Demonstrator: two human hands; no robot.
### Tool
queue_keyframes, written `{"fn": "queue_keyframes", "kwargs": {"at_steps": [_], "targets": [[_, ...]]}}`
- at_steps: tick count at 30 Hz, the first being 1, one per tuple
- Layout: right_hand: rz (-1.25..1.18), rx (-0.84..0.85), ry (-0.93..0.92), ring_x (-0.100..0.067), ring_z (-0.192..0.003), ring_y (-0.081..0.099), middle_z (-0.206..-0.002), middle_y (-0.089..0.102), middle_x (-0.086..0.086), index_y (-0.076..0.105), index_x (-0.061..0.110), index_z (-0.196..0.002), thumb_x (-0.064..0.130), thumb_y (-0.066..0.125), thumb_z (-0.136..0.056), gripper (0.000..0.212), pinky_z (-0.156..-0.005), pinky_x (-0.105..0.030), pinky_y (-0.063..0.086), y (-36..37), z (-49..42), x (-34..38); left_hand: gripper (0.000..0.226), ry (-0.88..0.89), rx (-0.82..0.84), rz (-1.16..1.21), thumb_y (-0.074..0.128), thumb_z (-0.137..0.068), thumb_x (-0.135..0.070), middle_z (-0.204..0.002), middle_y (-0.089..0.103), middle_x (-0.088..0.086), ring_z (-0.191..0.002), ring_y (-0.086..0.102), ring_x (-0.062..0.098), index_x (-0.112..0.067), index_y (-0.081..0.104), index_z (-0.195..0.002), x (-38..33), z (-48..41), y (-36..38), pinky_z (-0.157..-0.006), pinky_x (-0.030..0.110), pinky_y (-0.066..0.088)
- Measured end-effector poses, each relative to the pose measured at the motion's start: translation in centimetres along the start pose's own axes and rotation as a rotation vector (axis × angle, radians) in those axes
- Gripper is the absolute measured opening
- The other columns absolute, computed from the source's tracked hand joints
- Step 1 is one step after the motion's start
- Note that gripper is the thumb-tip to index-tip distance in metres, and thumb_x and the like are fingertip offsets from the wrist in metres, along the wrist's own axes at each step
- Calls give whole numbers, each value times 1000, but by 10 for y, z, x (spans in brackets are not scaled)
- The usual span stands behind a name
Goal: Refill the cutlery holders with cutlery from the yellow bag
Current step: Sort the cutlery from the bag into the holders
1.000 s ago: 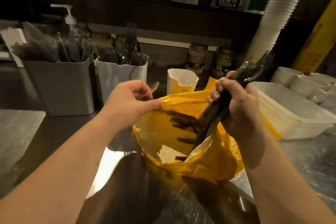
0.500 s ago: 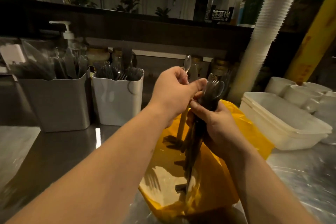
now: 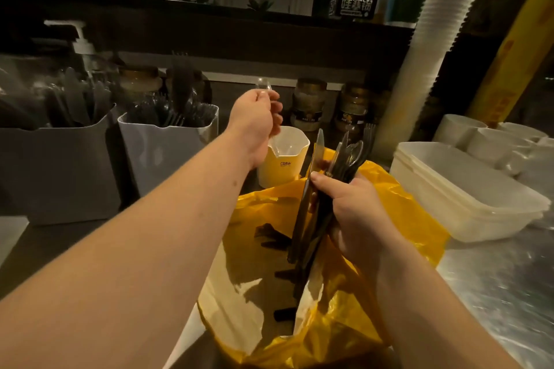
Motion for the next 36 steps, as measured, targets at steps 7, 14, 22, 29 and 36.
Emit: {"fn": "queue_keyframes", "kwargs": {"at_steps": [7,14,22,29,36], "targets": [[6,13,19,-24,-96,71,-103,72,-7,63,21,-114,19,68,-93,22,-89,-43,59,-1,-4,-3,58,124,140,-11,39,-102,4,-96,59,8,-81,56,13,-33,40,-147,-17,-35,27,-77,27,53],[-10,47,4,-22,-92,72,-98,72,-7,64,23,-110,18,68,-94,17,-78,-36,61,0,-5,-3,22,16,36,-242,44,-100,-2,-101,58,6,-94,59,18,-18,54,-112,17,-49,34,-86,32,57],[-48,102,-8,-27,-93,72,-98,71,-11,64,21,-110,15,67,-95,16,-81,-42,62,5,-2,0,25,268,-111,-590,56,-95,-6,-105,60,-3,-97,56,11,-20,63,-115,-12,-32,26,-70,16,46],[-175,155,-52,-24,-84,75,-90,73,-9,64,18,-115,12,63,-96,20,-71,-38,62,8,4,12,25,33,322,-313,55,-100,-44,-111,67,3,-111,65,22,-24,61,-115,1,67,31,-97,41,55],[-291,216,-110,-25,-94,75,-99,76,-8,67,19,-110,15,64,-96,15,-86,-47,61,25,28,22,68,-22,428,-533,76,-84,-44,-110,55,-28,-93,56,-7,-47,30,-135,33,152,7,-61,7,51]]}}
Point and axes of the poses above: each hand's wrist, its own z-axis away from the middle knuckle, its own y-axis out of the palm, x = y × z, the point moved 10 cm from there along -z, towards the middle knuckle
